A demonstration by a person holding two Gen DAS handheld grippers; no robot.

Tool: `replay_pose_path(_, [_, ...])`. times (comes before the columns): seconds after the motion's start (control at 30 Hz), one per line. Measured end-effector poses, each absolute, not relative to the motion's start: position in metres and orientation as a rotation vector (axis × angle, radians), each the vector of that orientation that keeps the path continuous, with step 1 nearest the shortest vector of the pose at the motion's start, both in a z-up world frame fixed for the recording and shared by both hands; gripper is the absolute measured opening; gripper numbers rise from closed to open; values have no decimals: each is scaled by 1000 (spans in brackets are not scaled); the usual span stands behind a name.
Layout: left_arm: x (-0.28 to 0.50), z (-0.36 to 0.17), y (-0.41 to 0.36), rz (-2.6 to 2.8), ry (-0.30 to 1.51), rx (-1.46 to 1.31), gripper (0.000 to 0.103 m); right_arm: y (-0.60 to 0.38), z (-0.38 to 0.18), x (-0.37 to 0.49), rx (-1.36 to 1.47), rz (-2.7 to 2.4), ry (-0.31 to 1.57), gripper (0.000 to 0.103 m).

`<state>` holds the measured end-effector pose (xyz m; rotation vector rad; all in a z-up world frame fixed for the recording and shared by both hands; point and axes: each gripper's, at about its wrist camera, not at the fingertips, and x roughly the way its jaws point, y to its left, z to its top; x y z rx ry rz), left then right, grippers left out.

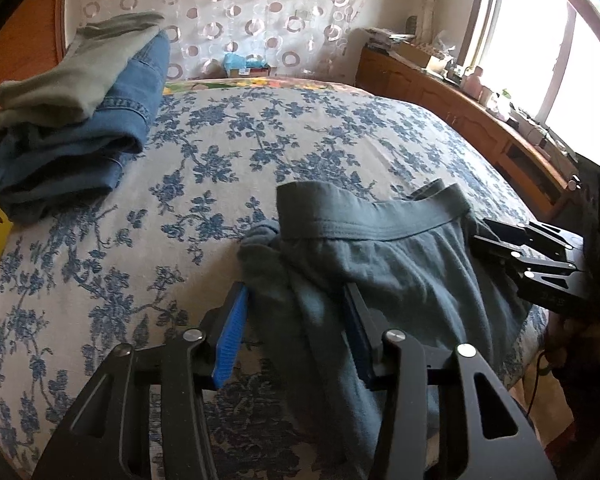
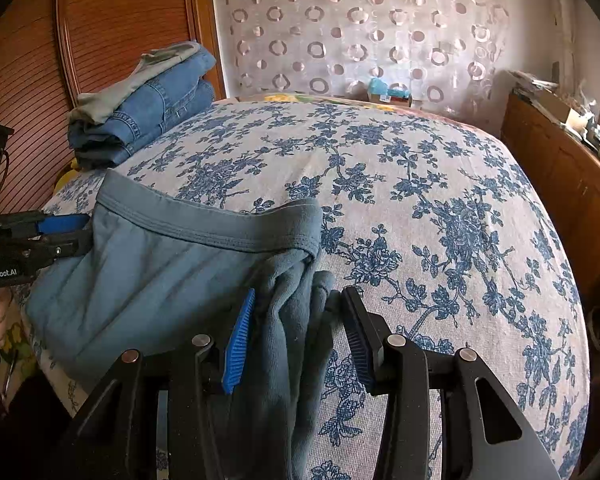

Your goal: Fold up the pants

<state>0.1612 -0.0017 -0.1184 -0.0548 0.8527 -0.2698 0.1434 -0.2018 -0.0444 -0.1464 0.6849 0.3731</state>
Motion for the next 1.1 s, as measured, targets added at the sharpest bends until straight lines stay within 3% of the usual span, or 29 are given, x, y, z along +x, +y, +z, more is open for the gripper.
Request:
replay_pose_path(0.13, [163, -121, -2, -298, 853, -73, 32, -202, -45, 144, -147, 373, 685, 45])
replay_pose_path(0.2, [160, -118, -2, -315, 838, -81, 19, -202, -45, 143, -147, 373, 685, 45])
replay_pose_path(0.27, [156, -113, -2, -320, 814, -83, 14, -202, -44, 144, -145, 376, 691, 41])
replay_pose_path(0.47, [143, -94, -5, -346, 751, -84, 13, -212, -40, 149, -50, 449, 746, 14])
replay_pose_path(1.1, [111, -25, -1, -378, 560, -95, 12, -233, 29, 93, 31, 502, 506, 10])
